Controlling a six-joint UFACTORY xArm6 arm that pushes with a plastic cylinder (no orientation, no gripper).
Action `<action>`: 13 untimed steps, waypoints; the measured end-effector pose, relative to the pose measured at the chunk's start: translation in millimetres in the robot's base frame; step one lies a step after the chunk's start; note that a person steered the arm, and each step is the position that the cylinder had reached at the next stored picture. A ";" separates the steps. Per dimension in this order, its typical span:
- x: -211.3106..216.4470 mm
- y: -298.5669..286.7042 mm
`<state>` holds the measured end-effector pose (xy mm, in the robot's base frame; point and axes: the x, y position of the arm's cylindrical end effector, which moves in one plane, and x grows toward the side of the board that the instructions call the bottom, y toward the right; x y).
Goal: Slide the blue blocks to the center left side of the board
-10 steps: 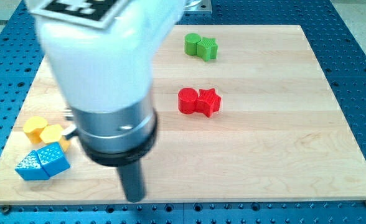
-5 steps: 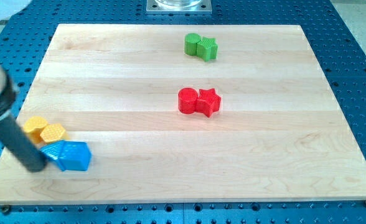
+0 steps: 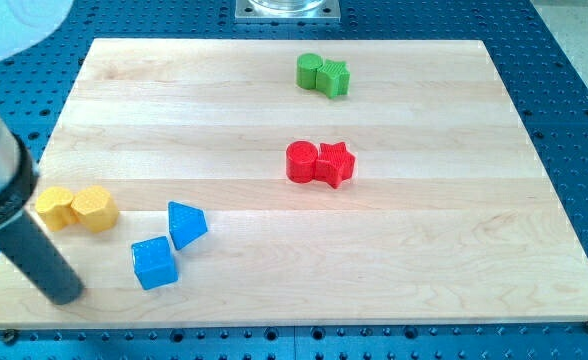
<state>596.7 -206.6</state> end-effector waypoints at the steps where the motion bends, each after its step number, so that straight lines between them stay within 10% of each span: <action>1: -12.7 36.0; 12: -13.5 113.9; 13: -71.2 112.7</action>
<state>525.4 -93.9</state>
